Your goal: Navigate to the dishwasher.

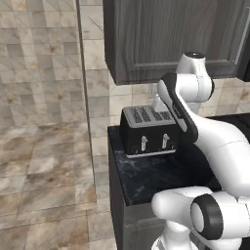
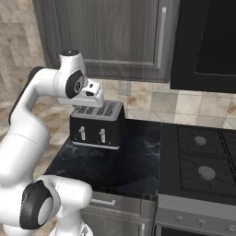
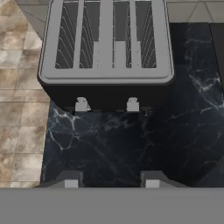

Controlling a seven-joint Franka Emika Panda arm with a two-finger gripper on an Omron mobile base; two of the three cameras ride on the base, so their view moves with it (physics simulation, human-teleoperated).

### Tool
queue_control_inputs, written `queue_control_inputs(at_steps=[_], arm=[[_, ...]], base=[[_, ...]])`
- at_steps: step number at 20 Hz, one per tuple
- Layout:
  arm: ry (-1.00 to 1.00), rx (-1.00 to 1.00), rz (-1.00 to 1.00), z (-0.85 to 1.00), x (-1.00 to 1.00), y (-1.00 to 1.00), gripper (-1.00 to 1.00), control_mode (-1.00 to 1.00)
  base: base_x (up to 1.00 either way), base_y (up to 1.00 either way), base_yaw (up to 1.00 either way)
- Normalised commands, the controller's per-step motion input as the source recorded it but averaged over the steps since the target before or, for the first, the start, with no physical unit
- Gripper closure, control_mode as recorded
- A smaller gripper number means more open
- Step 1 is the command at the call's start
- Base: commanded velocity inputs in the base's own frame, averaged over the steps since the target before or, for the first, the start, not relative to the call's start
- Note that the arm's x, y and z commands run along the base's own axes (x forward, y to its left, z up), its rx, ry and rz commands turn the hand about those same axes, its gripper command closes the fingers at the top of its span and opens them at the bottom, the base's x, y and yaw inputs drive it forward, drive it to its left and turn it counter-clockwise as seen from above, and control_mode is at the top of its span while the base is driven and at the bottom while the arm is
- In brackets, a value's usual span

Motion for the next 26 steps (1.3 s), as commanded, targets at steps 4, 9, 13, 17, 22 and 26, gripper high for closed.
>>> queue_control_inputs(at_steps=[4, 9, 13, 17, 22, 26], arm=[[0.0, 0.0, 0.0, 0.0, 0.0, 0.0, -1.0, 1.0], [0.0, 0.0, 0.0, 0.0, 0.0, 0.0, -1.0, 1.0], [0.0, 0.0, 0.0, 0.0, 0.0, 0.0, -1.0, 1.0], [0.0, 0.0, 0.0, 0.0, 0.0, 0.0, -1.0, 1.0], [0.0, 0.0, 0.0, 0.0, 0.0, 0.0, -1.0, 1.0], [0.0, 0.0, 0.0, 0.0, 0.0, 0.0, -1.0, 1.0]], base=[[0.0, 0.0, 0.0], [0.0, 0.0, 0.0], [-0.31, 0.0, -0.01], [-0.57, 0.01, -0.06], [-0.25, -0.01, -0.51], [0.0, 0.0, -0.87]])
